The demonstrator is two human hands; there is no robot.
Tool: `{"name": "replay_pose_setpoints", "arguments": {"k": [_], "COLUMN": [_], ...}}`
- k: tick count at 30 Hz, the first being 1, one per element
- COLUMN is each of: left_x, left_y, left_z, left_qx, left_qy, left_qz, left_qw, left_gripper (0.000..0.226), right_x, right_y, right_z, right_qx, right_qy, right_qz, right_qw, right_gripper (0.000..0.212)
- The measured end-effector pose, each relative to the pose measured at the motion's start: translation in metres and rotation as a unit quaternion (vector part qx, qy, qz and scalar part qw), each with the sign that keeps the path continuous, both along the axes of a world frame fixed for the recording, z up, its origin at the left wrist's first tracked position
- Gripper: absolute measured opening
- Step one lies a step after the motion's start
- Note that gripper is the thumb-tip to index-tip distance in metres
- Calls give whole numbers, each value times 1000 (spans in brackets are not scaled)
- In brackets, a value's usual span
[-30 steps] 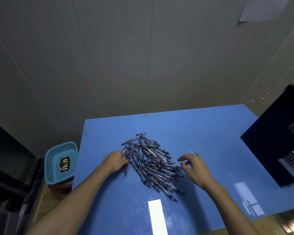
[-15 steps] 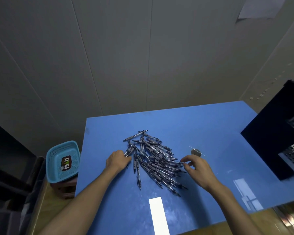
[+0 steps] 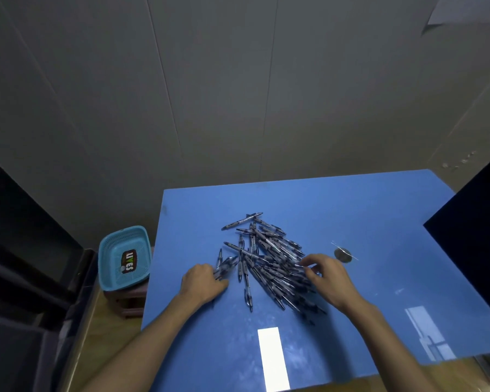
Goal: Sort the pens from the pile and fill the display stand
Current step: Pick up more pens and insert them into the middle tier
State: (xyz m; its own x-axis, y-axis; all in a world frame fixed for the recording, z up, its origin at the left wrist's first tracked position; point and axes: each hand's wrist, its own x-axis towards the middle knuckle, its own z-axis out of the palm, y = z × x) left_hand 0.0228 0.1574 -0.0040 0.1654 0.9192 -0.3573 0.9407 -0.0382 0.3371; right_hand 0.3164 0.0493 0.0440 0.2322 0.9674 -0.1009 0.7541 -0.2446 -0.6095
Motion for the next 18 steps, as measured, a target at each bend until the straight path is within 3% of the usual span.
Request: {"name": "replay_pose_setpoints", "arguments": {"k": [3,5,7,9,13,18], "left_x": [-13,-16,-19,-21,-18,-10], "left_y": [-10,-14,-16,-15,-12,-12], "left_z": [-4,-4,-2,-3,-8,-22], "left_qx": [-25,-39,-13,58,185,256], "left_qy": [-170,-295,-355,-353,-367,-387], "left_qz": [121,218,272,266,249,280], "left_qw": [978,929,894,895,877,841], "left_gripper": [30,26,14,6,11,14], "right_x": [-14,-23,-32,-39,-51,-56], "right_y": [9,14,20,26,28,20], "right_z": [0,2,2,1,-1,-4], "right_qx": [5,9,8,9,0,1], "right_qy": [4,2,4,-3,-30,-46], "right_qz": [13,26,40,50,63,63], "right_qw": [1000,1000,999,999,998,997], "right_gripper": [20,20,19,20,22,21]}}
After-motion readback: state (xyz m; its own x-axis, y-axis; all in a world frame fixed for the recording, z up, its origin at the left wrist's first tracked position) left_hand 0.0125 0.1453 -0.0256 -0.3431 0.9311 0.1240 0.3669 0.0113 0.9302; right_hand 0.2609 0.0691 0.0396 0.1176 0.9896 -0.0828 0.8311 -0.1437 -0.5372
